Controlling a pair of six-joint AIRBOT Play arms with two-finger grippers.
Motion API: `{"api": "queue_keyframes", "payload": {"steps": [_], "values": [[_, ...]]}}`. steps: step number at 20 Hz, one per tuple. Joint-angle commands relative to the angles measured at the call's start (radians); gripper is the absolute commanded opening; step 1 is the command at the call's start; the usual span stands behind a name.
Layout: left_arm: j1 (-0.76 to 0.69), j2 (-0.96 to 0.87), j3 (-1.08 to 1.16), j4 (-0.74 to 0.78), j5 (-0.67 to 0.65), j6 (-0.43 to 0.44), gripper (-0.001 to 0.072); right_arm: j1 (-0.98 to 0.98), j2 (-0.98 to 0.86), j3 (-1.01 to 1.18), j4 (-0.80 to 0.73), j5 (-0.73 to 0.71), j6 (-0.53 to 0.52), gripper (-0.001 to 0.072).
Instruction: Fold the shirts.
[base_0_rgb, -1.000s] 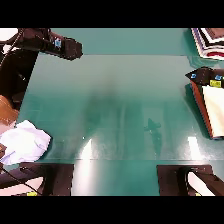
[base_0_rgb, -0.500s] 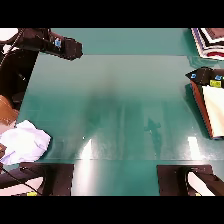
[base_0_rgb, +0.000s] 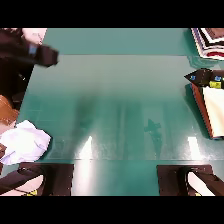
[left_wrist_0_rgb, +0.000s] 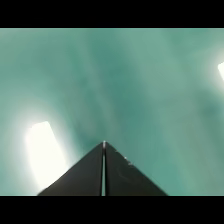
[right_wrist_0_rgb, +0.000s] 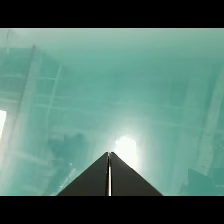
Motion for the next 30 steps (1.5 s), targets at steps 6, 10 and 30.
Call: {"api": "queue_keyframes", "payload": {"steps": [6,10,30], "values": [[0.079,0.340,-0.630,0.322,-0.199,-0.098,0.0545,0.001,0.000,0.000,-0.001,0.013,0.000,0.0017],[0.079,0.346,-0.903,0.335,-0.146,-0.180,0.0614,0.001,0.000,0.000,-0.001,0.013,0.000,0.0017],[-0.031,0.349,-0.141,0.225,-0.194,-0.214,0.0022,0.001,0.003,0.282,0.005,-0.022,0.000,0.0017]]}}
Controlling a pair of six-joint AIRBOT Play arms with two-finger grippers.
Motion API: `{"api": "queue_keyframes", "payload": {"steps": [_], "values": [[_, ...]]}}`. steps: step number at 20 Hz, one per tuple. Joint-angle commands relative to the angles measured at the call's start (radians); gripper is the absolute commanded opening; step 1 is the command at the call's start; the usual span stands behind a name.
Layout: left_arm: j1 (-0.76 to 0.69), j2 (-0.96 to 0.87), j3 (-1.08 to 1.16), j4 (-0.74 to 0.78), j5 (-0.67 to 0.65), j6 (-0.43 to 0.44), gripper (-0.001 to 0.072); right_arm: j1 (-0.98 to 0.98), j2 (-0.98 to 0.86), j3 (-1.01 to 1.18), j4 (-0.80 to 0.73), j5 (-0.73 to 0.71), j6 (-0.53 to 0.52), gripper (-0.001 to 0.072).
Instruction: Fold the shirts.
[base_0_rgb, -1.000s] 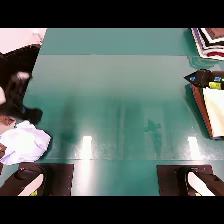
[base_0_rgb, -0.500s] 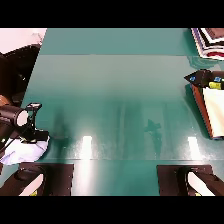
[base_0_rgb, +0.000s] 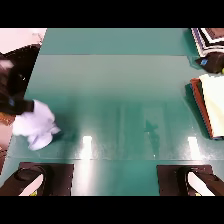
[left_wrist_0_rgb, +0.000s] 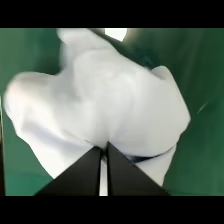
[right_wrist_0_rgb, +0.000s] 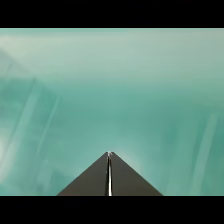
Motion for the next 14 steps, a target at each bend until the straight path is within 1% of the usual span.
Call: {"api": "queue_keyframes", "payload": {"steps": [1,5,8,10,12,14], "values": [[-0.084,-0.002,0.327,-0.094,0.051,0.003,0.0021,0.001,0.000,0.124,-0.003,-0.004,0.000,0.0017],[-0.254,-0.060,0.451,-0.139,0.238,0.004,0.0020,0.001,0.000,0.168,-0.002,0.004,0.000,0.0017],[-0.398,-0.206,0.468,-0.149,0.339,0.005,0.0021,0.001,0.000,0.167,-0.002,0.024,0.001,0.0017],[-0.499,-0.343,0.469,-0.190,0.396,0.009,0.0022,0.000,0.000,0.167,-0.003,0.031,0.000,0.0017],[-0.593,-0.482,0.469,-0.258,0.445,0.092,0.0024,0.001,0.000,0.167,-0.007,0.031,0.000,0.0016],[-0.655,-0.593,0.469,-0.299,0.489,0.188,0.0034,0.001,0.000,0.167,-0.008,0.031,0.001,0.0017]]}}
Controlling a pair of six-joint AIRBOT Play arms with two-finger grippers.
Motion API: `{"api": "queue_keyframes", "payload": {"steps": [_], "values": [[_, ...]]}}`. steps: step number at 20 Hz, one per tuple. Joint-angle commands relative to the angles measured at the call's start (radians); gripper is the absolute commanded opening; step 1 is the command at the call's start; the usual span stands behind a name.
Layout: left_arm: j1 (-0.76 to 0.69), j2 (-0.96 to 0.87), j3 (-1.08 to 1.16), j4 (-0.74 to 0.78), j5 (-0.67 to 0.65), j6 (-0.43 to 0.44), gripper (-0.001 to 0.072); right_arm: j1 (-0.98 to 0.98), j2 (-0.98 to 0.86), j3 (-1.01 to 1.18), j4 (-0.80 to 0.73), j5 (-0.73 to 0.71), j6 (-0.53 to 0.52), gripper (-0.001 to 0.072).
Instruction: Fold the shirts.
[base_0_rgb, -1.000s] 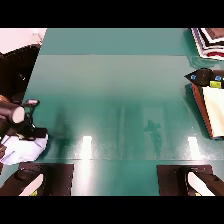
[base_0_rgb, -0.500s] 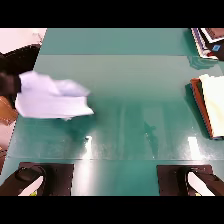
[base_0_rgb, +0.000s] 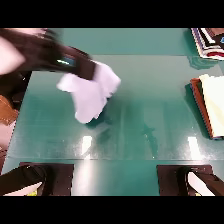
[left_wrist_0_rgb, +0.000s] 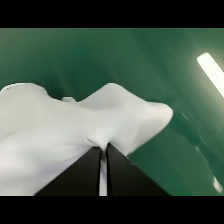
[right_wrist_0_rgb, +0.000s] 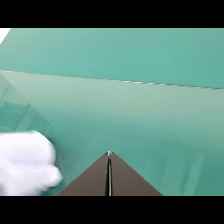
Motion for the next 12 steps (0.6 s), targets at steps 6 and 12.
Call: {"api": "queue_keyframes", "payload": {"steps": [6,12], "values": [[0.001,-0.211,0.018,0.098,0.104,0.125,0.0552,0.001,0.000,0.003,-0.002,0.006,0.000,0.0017],[0.328,-0.369,0.010,-0.147,0.116,0.058,0.0552,0.001,0.000,0.002,-0.002,0.010,0.000,0.0017]]}}
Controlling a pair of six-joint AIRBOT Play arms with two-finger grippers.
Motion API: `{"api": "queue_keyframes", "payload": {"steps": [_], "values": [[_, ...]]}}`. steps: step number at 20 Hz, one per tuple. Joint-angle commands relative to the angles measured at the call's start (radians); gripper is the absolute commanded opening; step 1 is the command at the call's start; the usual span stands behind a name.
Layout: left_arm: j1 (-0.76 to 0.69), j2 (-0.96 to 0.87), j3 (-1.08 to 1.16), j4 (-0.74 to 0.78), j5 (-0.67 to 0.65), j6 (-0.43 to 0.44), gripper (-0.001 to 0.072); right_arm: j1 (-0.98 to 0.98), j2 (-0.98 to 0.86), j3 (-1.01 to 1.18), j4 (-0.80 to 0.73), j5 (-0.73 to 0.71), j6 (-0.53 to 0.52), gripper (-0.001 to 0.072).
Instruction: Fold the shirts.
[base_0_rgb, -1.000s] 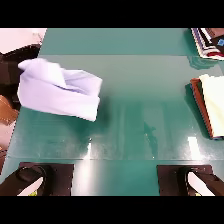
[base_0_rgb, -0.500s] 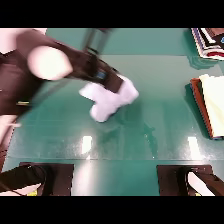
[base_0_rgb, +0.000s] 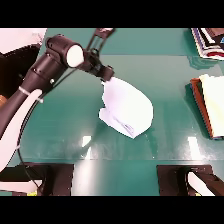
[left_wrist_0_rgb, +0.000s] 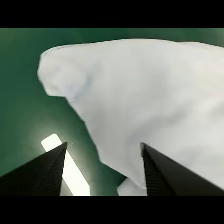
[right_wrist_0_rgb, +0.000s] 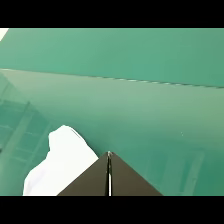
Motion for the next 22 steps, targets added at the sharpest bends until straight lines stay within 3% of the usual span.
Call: {"api": "queue_keyframes", "payload": {"steps": [1,7,14,15,17,18,19,20,22], "values": [[0.143,-0.124,-0.002,-0.191,0.013,-0.017,0.0552,0.000,0.000,0.000,0.000,0.003,0.000,0.0017],[0.156,-0.313,-0.001,-0.272,0.181,-0.018,0.0552,0.000,0.000,0.000,0.000,0.037,0.000,0.0017],[0.155,-0.395,0.000,-0.394,0.362,-0.017,0.0548,0.000,0.000,0.000,0.000,0.060,0.000,0.0017],[0.155,-0.402,0.000,-0.394,0.371,-0.017,0.0464,0.000,0.000,0.000,0.000,0.060,0.000,0.0017],[0.155,-0.407,0.000,-0.398,0.400,-0.018,0.0418,0.000,0.000,0.000,0.000,0.061,0.000,0.0016],[0.155,-0.406,0.001,-0.399,0.410,-0.018,0.0341,0.000,0.000,0.000,0.000,0.064,0.000,0.0017],[0.158,-0.405,0.011,-0.398,0.402,-0.018,0.0107,0.000,0.000,0.000,-0.002,0.072,0.000,0.0017],[0.166,-0.403,0.026,-0.396,0.380,-0.018,0.0026,0.000,0.000,0.000,-0.003,0.082,0.000,0.0017],[0.193,-0.395,0.078,-0.384,0.275,-0.009,0.0024,0.000,0.000,-0.012,-0.002,0.089,0.000,0.0017]]}}
